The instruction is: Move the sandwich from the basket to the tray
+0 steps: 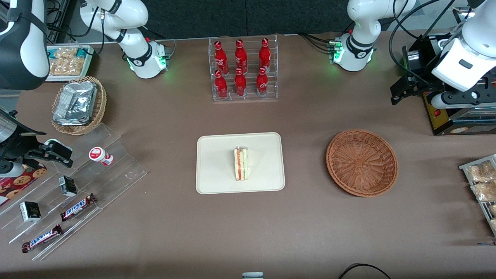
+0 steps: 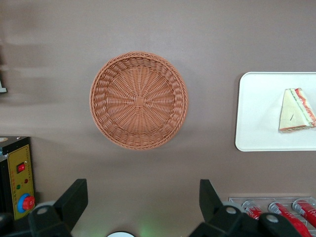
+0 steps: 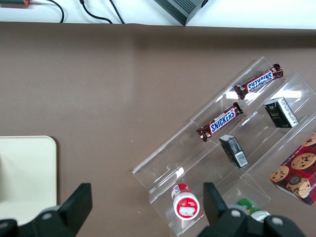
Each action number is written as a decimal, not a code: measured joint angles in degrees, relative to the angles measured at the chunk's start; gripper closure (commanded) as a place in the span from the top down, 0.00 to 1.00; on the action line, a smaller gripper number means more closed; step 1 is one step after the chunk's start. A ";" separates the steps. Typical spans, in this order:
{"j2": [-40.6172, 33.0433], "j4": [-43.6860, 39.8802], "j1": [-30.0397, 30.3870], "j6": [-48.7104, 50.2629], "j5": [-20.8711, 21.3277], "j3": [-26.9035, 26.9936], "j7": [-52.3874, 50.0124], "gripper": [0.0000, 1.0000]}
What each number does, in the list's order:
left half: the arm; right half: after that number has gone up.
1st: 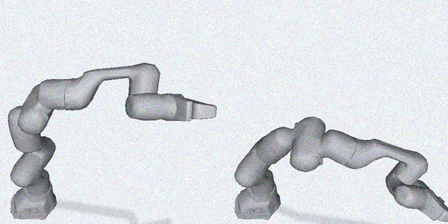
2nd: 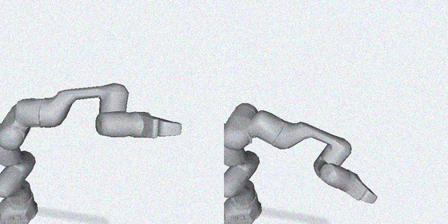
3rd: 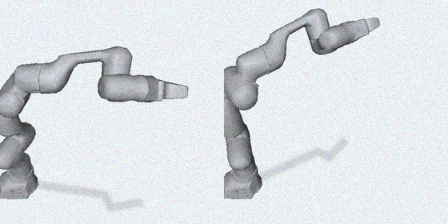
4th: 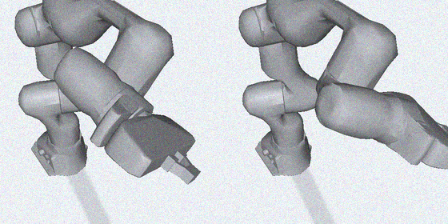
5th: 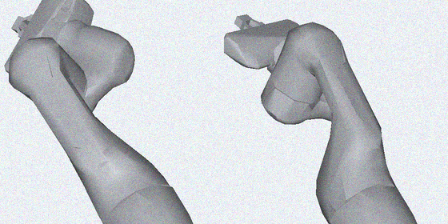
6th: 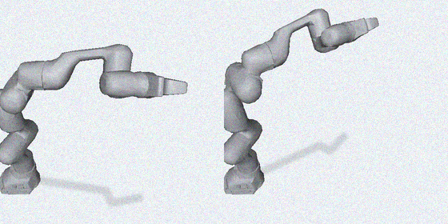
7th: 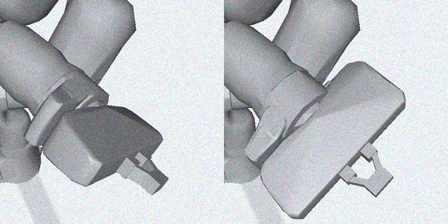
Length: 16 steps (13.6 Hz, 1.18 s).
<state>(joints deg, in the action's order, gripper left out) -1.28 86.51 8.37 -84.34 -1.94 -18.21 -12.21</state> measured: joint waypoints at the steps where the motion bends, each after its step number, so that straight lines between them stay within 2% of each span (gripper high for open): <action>1: 0.00 -0.06 -0.03 0.01 0.00 0.00 0.00 1.00; 4: 0.19 -0.06 -1.67 0.04 0.18 0.69 0.04 1.00; 7: 0.31 -0.07 -6.60 0.05 0.31 6.37 0.09 1.00; 16: 0.27 -1.07 -5.66 2.33 1.70 8.54 10.71 1.00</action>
<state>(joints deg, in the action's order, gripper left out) -1.02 85.44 2.71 -82.01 -0.23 -9.67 -1.50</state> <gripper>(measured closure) 0.000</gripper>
